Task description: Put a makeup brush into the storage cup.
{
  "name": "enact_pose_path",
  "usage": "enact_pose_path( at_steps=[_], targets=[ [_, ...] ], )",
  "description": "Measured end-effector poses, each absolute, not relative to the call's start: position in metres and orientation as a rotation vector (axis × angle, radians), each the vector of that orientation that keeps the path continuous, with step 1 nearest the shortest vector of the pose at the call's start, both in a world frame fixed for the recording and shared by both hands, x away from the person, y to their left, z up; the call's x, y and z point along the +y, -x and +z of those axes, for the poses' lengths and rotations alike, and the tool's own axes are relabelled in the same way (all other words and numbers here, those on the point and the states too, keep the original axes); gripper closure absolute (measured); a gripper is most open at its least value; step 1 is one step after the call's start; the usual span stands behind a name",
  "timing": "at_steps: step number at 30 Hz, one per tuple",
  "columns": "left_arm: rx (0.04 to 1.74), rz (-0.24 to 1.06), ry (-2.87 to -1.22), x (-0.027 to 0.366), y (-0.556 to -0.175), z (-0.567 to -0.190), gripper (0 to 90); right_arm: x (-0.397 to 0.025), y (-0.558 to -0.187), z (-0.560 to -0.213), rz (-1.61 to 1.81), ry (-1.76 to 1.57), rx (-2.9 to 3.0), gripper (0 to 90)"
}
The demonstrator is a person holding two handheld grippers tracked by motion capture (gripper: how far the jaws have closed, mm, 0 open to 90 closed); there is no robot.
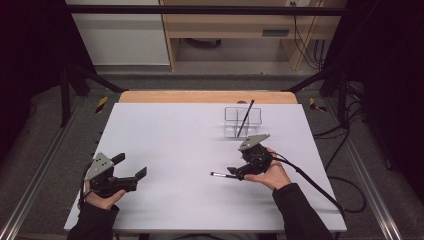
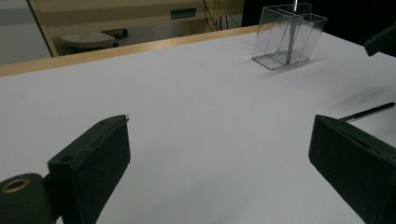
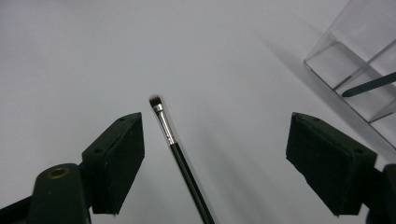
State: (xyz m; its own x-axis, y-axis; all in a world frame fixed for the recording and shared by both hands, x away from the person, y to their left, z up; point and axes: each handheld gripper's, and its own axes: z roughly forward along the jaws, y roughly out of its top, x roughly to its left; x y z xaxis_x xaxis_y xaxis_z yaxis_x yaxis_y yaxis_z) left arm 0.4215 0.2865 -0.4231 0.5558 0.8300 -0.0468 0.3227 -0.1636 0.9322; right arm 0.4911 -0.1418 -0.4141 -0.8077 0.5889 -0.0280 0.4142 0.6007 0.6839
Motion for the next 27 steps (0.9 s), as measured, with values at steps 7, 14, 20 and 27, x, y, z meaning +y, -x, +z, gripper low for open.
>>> enact_pose_path(
  at_steps=[7, 14, 20, 27],
  targets=[
    [0.961, 0.601, -1.74, 0.286, -0.422, -0.423, 5.1, -0.135, -0.494, -0.422, 0.953, -0.802, 2.625, 24.9],
    [0.96, 0.601, -1.74, 0.286, -0.421, -0.423, 5.1, -0.13, -0.495, -0.432, 0.906, -0.794, 2.683, 31.4],
    [0.955, 0.602, -1.746, 0.285, -0.421, -0.423, 5.1, -0.125, -0.493, -0.441, 0.874, -0.757, 2.729, 36.2],
    [0.953, 0.6, -1.752, 0.285, -0.421, -0.424, 5.1, -0.121, -0.493, -0.449, 0.83, -0.755, 2.769, 46.6]
  ],
)
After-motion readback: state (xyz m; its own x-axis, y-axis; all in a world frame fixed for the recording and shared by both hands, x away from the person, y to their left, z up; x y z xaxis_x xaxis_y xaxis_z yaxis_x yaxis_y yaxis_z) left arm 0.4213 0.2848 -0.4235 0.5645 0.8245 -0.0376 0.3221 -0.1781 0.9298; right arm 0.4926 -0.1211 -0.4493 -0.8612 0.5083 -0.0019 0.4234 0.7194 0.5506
